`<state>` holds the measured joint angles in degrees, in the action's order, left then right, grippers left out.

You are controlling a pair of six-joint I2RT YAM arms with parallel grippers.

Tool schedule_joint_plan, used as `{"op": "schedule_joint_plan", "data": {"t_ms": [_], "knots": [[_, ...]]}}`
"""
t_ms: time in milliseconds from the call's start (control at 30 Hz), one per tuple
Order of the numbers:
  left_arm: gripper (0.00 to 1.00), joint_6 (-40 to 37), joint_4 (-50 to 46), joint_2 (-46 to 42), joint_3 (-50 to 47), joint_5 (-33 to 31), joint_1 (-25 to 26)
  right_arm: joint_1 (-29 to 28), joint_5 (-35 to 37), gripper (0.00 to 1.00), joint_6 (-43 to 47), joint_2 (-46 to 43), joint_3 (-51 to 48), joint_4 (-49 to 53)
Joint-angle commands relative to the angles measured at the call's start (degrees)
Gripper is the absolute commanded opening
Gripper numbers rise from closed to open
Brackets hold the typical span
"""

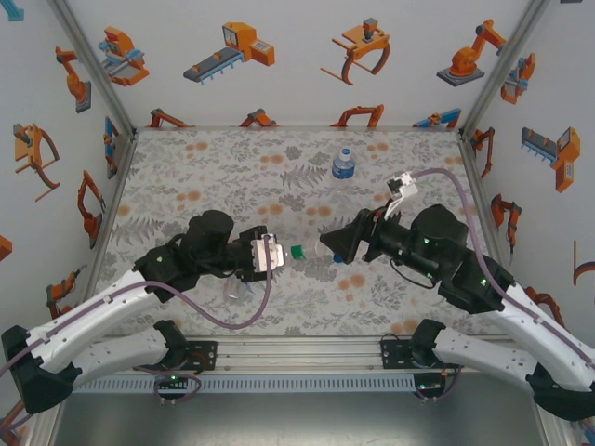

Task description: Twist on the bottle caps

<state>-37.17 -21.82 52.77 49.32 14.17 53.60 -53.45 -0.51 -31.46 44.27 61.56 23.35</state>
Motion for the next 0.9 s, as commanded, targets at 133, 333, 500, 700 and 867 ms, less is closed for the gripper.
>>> {"op": "schedule_joint_plan", "data": {"t_ms": [133, 333, 500, 700, 867], "knots": [[0.00, 1.5, 0.3, -1.2, 1.1, 1.3, 0.2, 0.0, -19.4, 0.71, 43.1, 4.8, 7.1, 9.7], [0.00, 2.1, -0.5, -1.5, 1.4, 1.0, 0.2, 0.0, -24.3, 0.68, 51.6, 6.3, 5.5, 7.6], [0.00, 2.4, -0.2, -1.7, 1.4, 1.0, 0.1, 0.0, -23.5, 0.63, 51.2, 6.9, 3.4, 4.9], [0.00, 2.3, -0.4, -1.5, 1.7, 1.1, 0.2, -0.1, -22.7, 0.57, 50.6, 7.2, 1.9, 2.2], [0.00, 2.4, -0.5, -1.8, 1.5, 1.1, 0.2, -0.1, -21.5, 0.54, 50.3, 7.3, 1.9, 0.8]]}}
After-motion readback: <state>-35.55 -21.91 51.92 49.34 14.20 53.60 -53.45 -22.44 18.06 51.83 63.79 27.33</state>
